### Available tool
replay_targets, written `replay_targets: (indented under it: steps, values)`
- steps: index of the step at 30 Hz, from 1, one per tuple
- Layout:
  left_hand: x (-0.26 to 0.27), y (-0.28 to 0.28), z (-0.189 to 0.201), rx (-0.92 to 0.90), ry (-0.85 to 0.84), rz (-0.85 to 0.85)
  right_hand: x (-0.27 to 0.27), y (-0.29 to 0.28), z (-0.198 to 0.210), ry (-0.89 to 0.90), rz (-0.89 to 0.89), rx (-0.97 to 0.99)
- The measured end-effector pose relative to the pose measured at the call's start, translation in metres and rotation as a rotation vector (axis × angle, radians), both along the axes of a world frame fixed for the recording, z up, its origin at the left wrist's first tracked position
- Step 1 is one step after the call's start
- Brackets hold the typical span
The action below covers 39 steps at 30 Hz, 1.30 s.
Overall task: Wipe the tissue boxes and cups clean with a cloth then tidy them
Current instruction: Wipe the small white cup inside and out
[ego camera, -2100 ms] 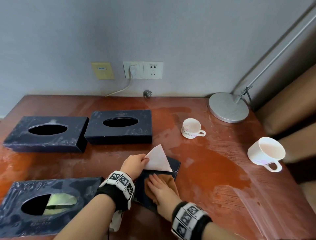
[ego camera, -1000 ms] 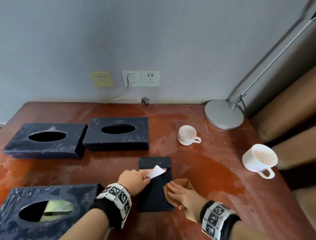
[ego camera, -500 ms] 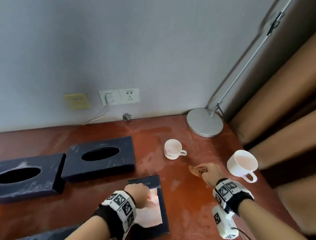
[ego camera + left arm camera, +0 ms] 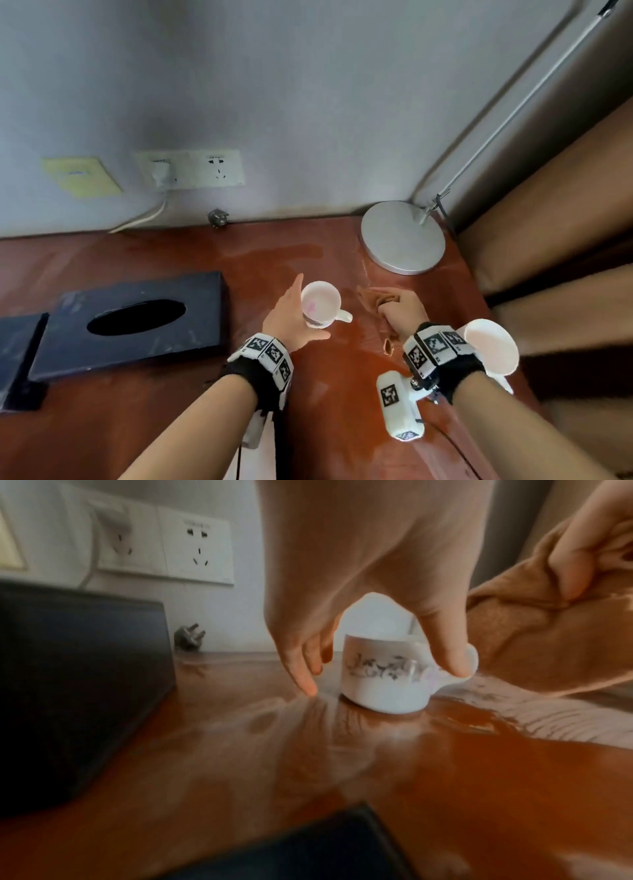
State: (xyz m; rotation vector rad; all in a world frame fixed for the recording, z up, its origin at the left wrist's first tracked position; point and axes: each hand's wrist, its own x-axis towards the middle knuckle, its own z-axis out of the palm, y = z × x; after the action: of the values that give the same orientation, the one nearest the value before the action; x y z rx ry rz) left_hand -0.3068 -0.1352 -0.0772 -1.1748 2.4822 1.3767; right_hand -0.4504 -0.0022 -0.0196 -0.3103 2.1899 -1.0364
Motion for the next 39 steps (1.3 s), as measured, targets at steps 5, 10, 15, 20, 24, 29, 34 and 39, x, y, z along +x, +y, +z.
replay_targets:
  steps: [5, 10, 15, 20, 24, 29, 34, 39]
  values:
    - [-0.022, 0.008, -0.003, -0.09, 0.047, 0.089, -0.004, -0.015, 0.001, -0.228, 0.063, -0.053]
    - [-0.02, 0.007, 0.015, -0.139, 0.242, 0.177, -0.01, -0.023, 0.009, -0.282, 0.078, -0.095]
    - [0.001, 0.0, 0.046, -0.178, 0.54, 0.276, -0.019, -0.023, 0.026, -0.256, 0.034, -0.155]
    - [0.025, -0.003, 0.074, -0.252, 0.591, 0.259, -0.009, -0.026, 0.053, -0.2, 0.0, -0.317]
    - [0.039, -0.01, 0.087, -0.321, 0.584, 0.235, 0.009, -0.03, 0.081, -0.079, 0.052, -0.47]
    - [0.053, -0.022, 0.098, -0.383, 0.587, 0.238, 0.036, -0.038, 0.098, 0.239, 0.226, -0.531]
    - [0.06, -0.027, 0.106, -0.417, 0.623, 0.168, 0.082, -0.048, 0.098, 0.637, 0.661, -0.601]
    - [0.061, -0.023, 0.117, -0.54, 0.654, 0.091, 0.108, -0.065, 0.09, 0.72, 0.794, -0.413]
